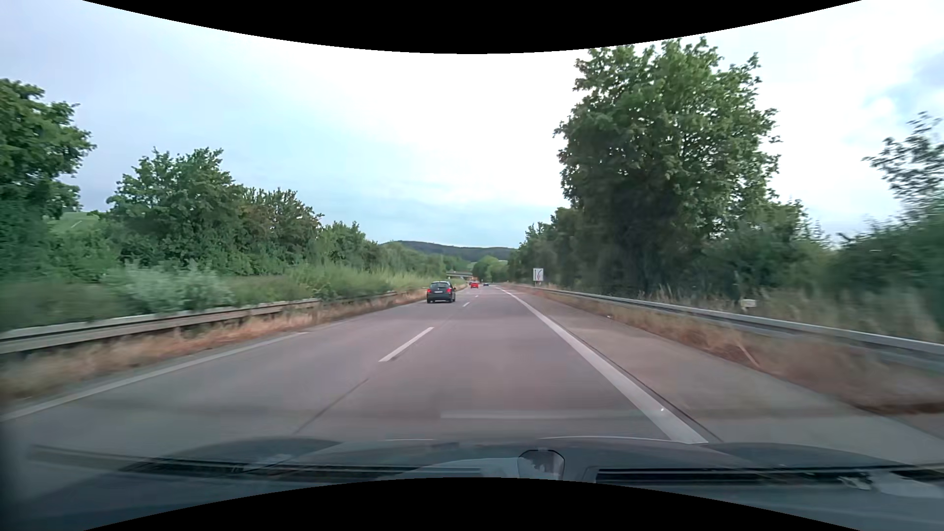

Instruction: Follow the waypoints while adhering to traffic rules and regulations

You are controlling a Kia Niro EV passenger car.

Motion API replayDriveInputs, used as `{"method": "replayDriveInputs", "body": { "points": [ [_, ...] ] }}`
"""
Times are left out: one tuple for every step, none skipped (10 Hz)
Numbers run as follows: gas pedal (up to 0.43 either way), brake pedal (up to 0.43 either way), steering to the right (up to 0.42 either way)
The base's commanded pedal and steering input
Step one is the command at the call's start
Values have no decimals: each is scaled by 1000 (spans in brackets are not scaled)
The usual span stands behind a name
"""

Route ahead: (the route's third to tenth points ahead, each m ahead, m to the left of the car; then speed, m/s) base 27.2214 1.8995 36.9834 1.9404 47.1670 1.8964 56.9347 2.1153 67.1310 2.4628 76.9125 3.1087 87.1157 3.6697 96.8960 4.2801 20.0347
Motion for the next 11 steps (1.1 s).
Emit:
{"method": "replayDriveInputs", "body": {
  "points": [
    [0, 0, -5],
    [67, 0, -4],
    [67, 0, -4],
    [67, 0, -5],
    [67, 0, -5],
    [79, 0, -4],
    [79, 0, -4],
    [79, 0, -4],
    [79, 0, -3],
    [79, 0, -3],
    [79, 0, -3]
  ]
}}
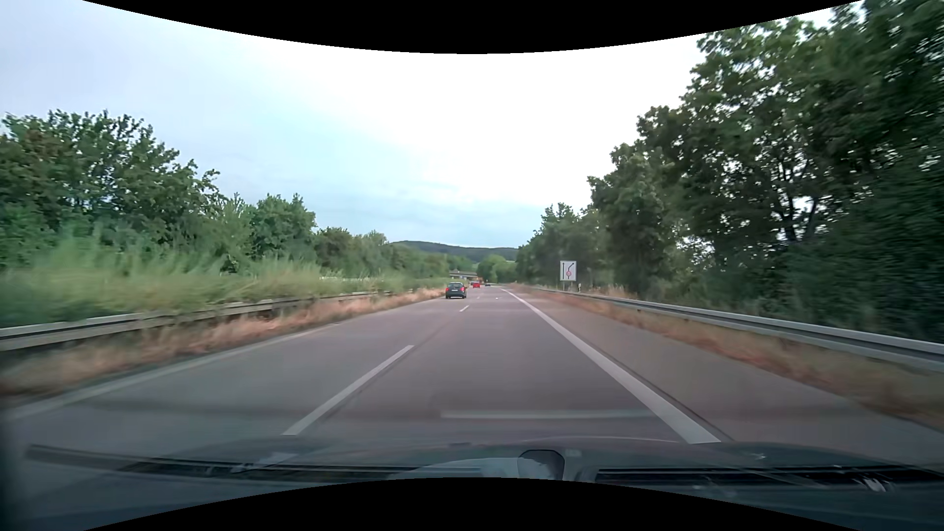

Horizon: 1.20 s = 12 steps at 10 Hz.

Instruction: Follow the waypoints while adhering to traffic rules and regulations

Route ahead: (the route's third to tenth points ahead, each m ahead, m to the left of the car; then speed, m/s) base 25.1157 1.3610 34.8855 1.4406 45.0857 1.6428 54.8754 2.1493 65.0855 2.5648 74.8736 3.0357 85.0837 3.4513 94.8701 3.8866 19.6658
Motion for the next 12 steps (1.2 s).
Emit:
{"method": "replayDriveInputs", "body": {
  "points": [
    [79, 0, -3],
    [79, 0, -2],
    [79, 0, -2],
    [98, 0, -3],
    [110, 0, -2],
    [118, 0, -3],
    [118, 0, -3],
    [118, 0, -2],
    [118, 0, -3],
    [118, 0, -3],
    [118, 0, -2],
    [118, 0, -2]
  ]
}}
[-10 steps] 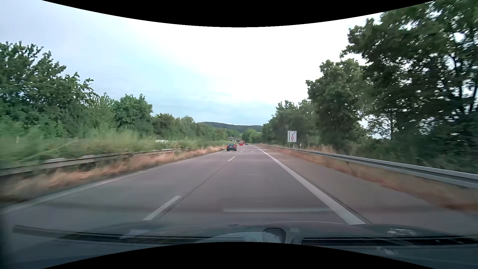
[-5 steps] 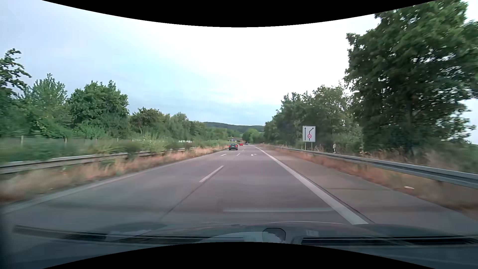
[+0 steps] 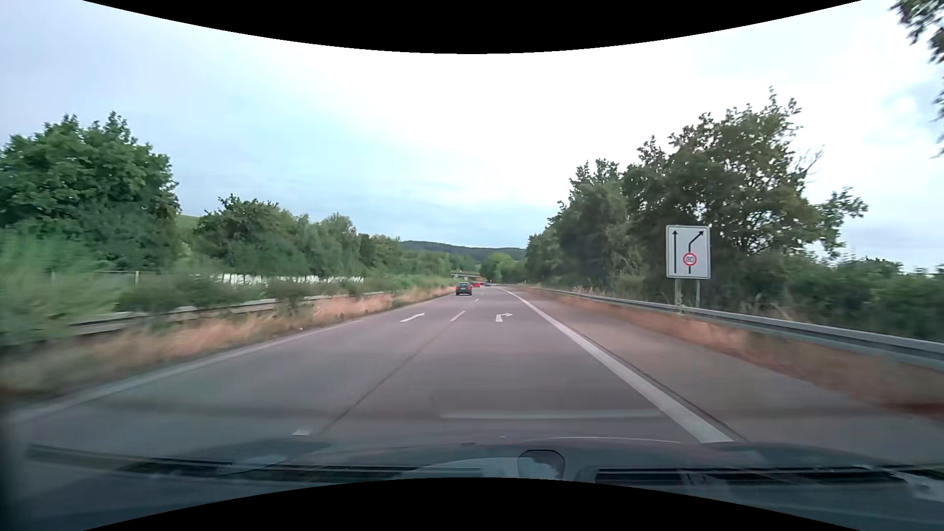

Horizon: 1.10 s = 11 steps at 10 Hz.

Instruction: Follow the waypoints while adhering to traffic rules and regulations

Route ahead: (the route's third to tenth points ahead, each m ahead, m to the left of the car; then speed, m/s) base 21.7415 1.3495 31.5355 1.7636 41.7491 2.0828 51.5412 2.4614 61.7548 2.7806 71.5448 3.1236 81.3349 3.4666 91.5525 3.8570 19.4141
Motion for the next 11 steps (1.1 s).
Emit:
{"method": "replayDriveInputs", "body": {
  "points": [
    [118, 0, -2],
    [118, 0, -1],
    [118, 0, 0],
    [118, 0, 0],
    [118, 0, 0],
    [118, 0, 0],
    [118, 0, -1],
    [118, 0, -1],
    [118, 0, -1],
    [118, 0, -1],
    [118, 0, -1]
  ]
}}
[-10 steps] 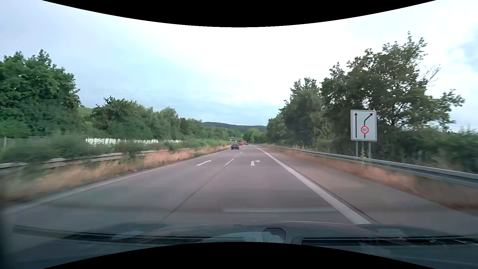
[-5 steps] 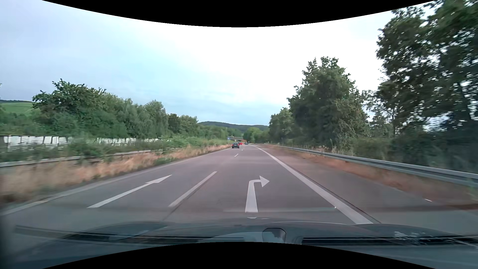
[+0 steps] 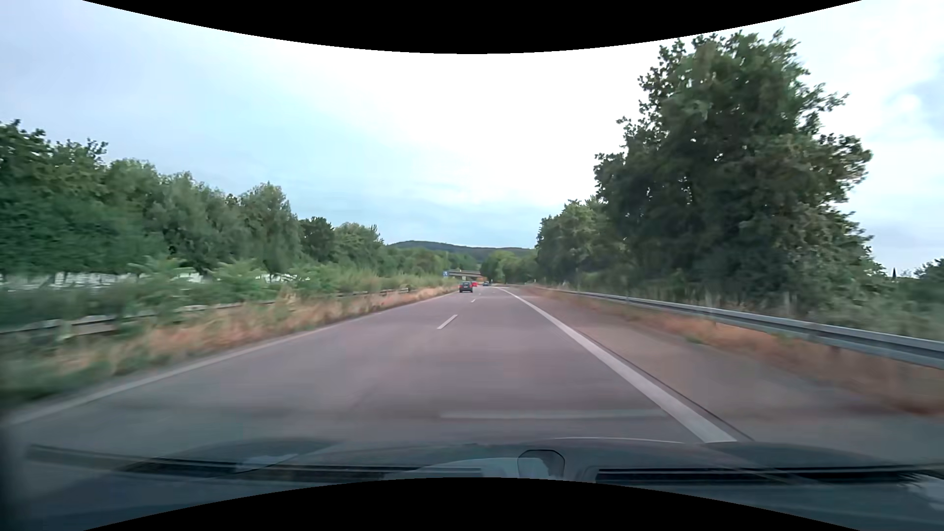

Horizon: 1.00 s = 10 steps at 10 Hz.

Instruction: Follow the waypoints while adhering to traffic rules and regulations

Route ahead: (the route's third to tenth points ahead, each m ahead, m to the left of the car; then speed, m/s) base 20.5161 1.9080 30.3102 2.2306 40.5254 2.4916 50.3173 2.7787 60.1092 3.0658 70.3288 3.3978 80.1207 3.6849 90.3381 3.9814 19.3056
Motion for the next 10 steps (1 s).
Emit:
{"method": "replayDriveInputs", "body": {
  "points": [
    [118, 0, -1],
    [118, 0, -1],
    [118, 0, -1],
    [118, 0, -1],
    [118, 0, -1],
    [118, 0, -1],
    [118, 0, -1],
    [118, 0, -1],
    [118, 0, -1],
    [118, 0, -1]
  ]
}}
